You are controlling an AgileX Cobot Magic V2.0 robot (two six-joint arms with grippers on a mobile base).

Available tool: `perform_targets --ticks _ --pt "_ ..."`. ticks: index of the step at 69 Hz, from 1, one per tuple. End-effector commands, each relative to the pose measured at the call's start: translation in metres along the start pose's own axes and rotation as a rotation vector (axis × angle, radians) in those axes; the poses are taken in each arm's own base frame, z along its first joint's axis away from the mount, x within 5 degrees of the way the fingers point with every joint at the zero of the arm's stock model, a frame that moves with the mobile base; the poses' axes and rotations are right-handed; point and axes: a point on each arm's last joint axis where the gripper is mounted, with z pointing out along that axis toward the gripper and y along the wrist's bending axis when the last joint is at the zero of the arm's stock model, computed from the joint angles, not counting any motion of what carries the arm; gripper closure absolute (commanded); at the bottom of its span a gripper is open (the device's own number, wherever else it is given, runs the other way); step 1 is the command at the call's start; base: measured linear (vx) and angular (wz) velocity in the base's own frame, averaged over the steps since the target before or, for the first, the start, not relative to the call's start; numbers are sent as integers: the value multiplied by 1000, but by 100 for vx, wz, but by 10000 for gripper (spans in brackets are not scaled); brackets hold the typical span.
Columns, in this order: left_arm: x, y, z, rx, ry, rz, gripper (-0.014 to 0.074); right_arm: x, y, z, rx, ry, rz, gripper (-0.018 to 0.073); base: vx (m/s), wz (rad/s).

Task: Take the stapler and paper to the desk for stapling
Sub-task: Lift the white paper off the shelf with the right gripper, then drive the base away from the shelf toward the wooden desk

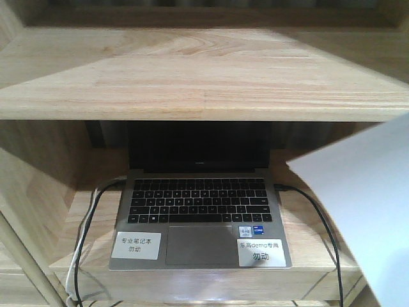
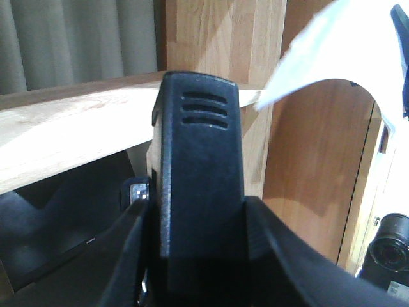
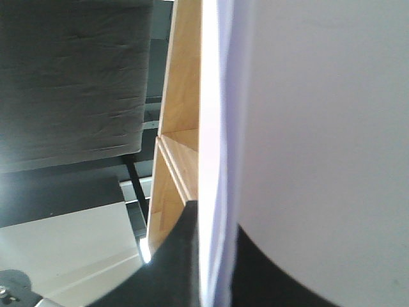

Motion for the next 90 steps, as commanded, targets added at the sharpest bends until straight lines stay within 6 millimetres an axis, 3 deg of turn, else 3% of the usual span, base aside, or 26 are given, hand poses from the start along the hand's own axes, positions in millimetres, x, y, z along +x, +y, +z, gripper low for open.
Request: perform_targets --ticks 1,90 --pt "-17 0 -1 5 -124 -12 603 -5 7 6 -39 -16 -5 566 0 0" --pt "-17 0 -1 5 -124 -12 603 -4 15 5 -123 -5 -8 566 0 0"
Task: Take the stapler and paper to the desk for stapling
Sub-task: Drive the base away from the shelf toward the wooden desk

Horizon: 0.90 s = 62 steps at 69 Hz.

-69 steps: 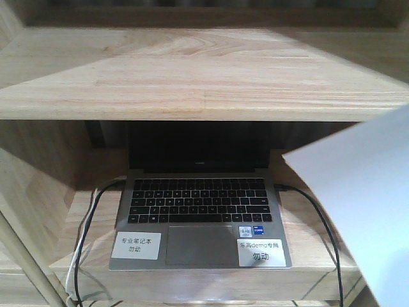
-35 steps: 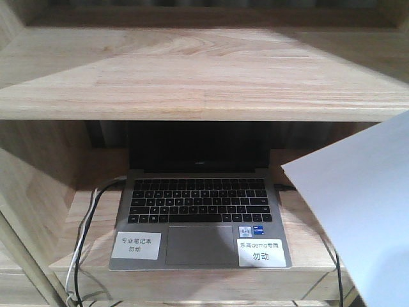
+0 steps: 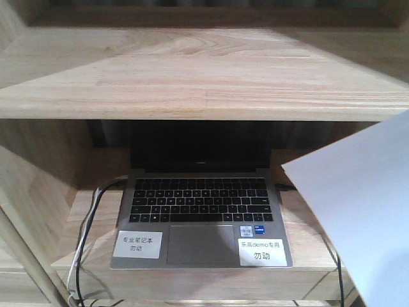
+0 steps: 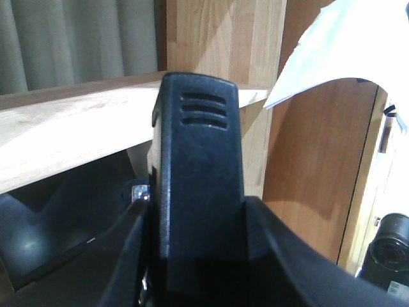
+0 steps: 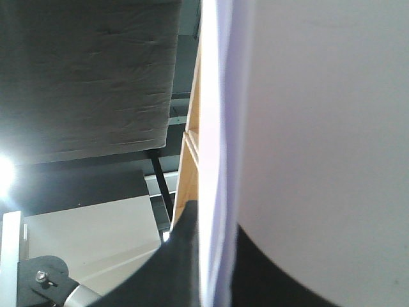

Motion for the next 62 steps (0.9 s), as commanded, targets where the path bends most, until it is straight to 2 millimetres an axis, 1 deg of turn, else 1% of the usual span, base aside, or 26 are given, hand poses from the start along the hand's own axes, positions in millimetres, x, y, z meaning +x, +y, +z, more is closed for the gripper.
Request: perform_targets --ticks 1,29,62 --pt "-17 0 -1 5 -124 -12 603 -5 7 6 -42 -15 -8 566 -1 3" --pt "-17 0 -1 5 -124 -12 603 -5 7 6 -42 -15 -8 566 -4 15" --pt "-17 0 -1 5 -124 -12 603 -5 7 6 -42 -15 -9 566 -10 39"
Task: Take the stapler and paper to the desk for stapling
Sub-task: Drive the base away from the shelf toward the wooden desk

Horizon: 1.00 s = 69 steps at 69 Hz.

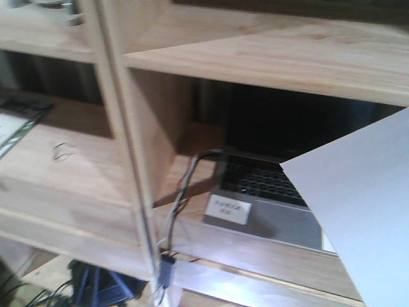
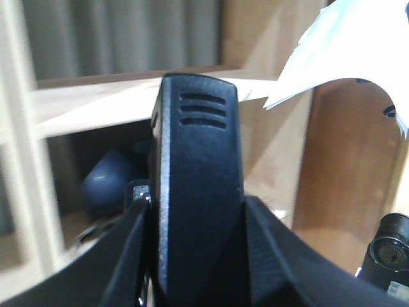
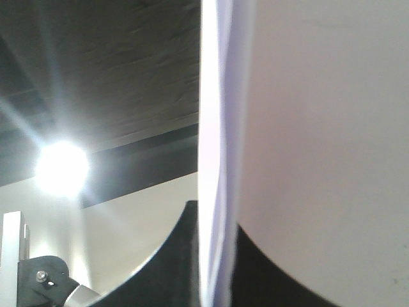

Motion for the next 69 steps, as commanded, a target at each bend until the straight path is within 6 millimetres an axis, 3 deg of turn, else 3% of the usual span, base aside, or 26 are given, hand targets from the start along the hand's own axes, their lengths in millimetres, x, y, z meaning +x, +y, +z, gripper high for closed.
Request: perform_targets --ticks 1,69 --pt "-17 0 -1 5 -124 -12 603 -5 7 6 -42 -16 -10 566 -11 44" --pt "-17 -1 0 9 -122 -18 603 -4 8 6 -49 -13 -13 566 -10 39"
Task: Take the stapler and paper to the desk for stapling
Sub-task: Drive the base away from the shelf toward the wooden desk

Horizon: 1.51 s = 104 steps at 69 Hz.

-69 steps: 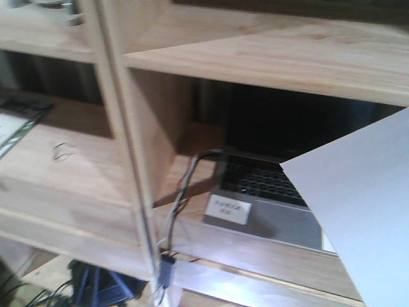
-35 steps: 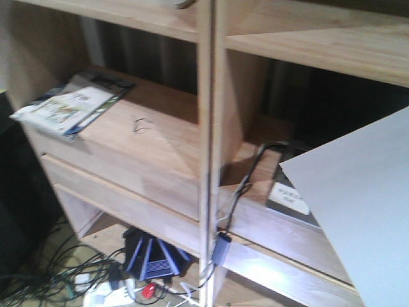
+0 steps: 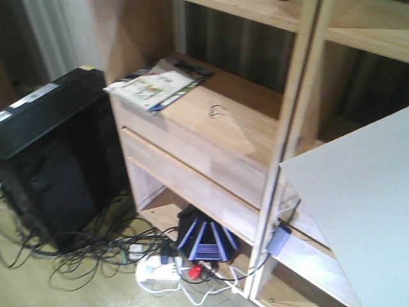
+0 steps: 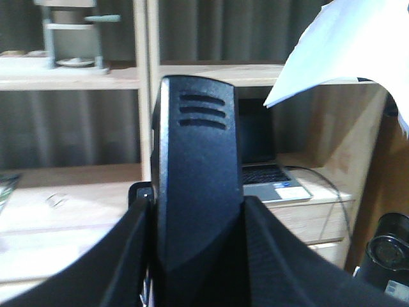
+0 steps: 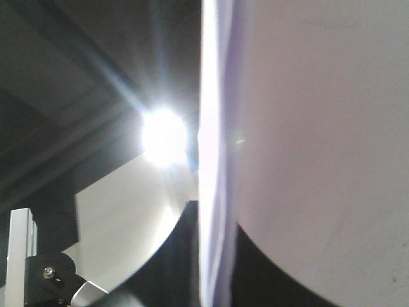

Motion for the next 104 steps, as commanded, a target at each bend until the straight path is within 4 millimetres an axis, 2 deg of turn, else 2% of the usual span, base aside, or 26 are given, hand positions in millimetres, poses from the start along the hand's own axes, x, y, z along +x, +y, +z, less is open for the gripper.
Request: perform_targets --ticks 1,51,104 --pt "-17 0 -1 5 -125 -15 603 -5 6 7 -37 -15 -9 566 -9 37" --pt "-17 0 -1 5 -125 -15 603 -5 7 6 -47 -14 -9 565 -6 44" --pt "-17 -1 -1 6 -126 -16 603 -3 23 4 -223 0 -10 565 8 58"
